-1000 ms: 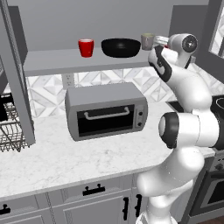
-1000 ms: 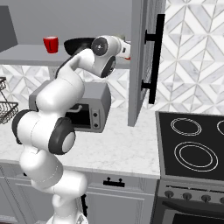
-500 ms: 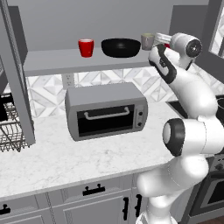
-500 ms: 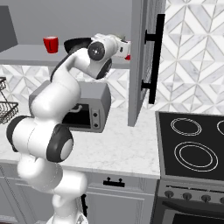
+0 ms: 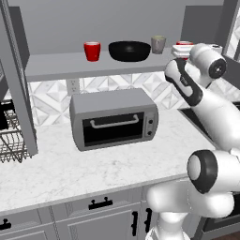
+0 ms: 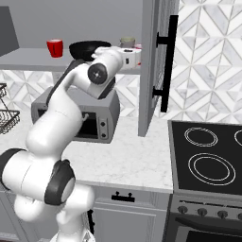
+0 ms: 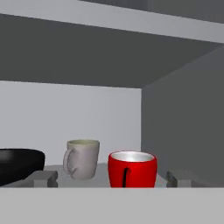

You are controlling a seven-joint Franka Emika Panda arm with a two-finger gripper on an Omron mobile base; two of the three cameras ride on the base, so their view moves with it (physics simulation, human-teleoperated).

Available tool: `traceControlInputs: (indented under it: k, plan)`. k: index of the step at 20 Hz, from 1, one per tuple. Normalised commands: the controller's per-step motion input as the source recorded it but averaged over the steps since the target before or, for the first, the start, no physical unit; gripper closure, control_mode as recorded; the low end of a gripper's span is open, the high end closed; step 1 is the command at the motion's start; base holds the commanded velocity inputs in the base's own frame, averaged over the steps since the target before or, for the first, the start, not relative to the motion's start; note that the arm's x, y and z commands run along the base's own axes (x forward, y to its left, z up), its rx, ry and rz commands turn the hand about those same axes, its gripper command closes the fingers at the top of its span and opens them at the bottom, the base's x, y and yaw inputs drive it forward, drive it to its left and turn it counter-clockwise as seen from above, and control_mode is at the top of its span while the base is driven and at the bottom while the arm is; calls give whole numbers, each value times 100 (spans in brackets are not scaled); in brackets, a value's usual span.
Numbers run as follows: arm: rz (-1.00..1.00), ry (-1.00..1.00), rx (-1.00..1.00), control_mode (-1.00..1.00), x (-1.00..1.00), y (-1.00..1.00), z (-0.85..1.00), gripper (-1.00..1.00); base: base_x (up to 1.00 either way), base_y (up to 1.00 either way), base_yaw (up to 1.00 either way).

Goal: Gather all objects into one cabinet and sort the glasses and bowls to opposite sides.

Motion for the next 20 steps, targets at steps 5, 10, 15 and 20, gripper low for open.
traceControlInputs:
  k: [5,10,15,20]
  plan:
    - [0,5,-13,-100,-68,56,37,-100,0,0,0]
    - [-7,14,-2,-100,-59,50,13,-100,0,0,0]
    - [-9,11,19,-100,-51,23,26,-100,0,0,0]
    - [-4,25,21,-100,-50,50,47,-100,0,0,0]
